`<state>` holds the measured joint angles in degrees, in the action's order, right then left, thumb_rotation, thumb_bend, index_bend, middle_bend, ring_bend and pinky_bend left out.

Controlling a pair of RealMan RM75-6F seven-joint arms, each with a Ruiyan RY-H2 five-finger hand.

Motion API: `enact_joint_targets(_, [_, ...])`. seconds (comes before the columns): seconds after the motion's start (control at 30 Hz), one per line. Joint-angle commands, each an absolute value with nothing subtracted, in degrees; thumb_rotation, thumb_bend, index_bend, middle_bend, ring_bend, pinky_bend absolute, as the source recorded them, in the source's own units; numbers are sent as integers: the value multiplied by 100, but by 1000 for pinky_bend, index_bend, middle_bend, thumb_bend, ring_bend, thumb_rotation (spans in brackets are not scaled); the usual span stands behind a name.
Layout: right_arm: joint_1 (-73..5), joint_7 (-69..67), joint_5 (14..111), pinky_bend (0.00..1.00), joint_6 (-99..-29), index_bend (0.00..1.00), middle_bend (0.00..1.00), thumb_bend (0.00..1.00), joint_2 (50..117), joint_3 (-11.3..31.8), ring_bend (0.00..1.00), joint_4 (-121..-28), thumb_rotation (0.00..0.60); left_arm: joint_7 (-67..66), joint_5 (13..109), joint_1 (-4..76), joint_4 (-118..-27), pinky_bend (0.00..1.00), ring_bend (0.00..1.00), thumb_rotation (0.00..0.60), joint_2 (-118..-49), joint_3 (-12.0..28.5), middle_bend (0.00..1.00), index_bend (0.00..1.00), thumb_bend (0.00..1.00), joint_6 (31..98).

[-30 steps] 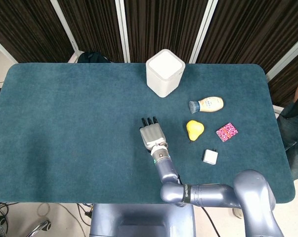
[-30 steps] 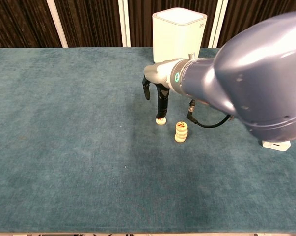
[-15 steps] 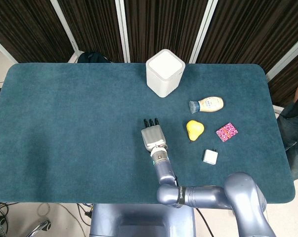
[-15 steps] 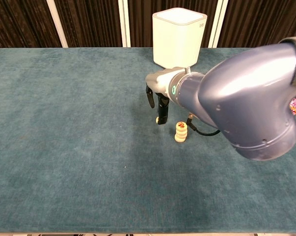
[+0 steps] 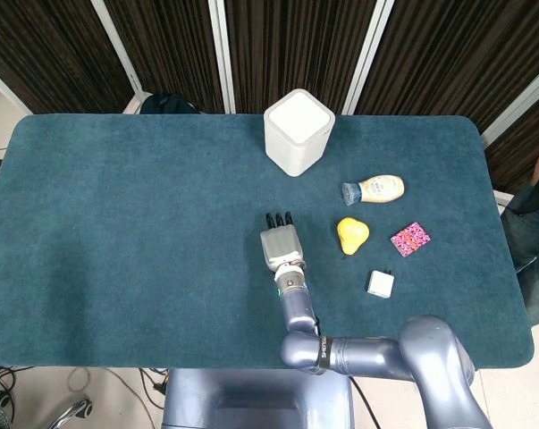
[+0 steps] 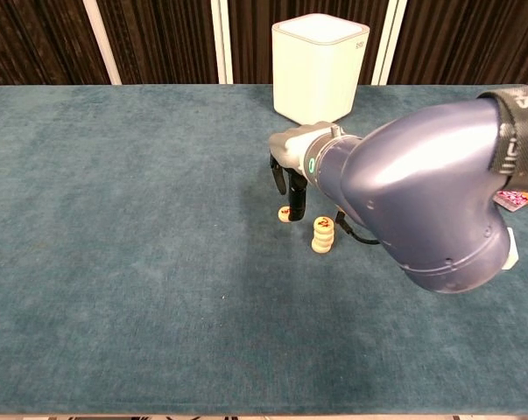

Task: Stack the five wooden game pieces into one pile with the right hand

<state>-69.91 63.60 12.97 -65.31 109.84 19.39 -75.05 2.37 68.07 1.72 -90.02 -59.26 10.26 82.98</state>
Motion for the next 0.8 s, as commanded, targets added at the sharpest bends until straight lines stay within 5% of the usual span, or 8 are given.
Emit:
enact_joint_targets(0.03, [-6966,6344,1324,0,-6514,456,0,272,10986,1934,0,-7521,600,234,6805,172,-9002,95,0,600,-5929,1027,0,48,154,8301])
enact_joint_targets(0.8, [-6838,6200,1492,0,-6357,478,0,321,11203,2023,0,-7139,600,199,6791,173,-8997,95,0,600,-5938,1032,0,48,153,8307])
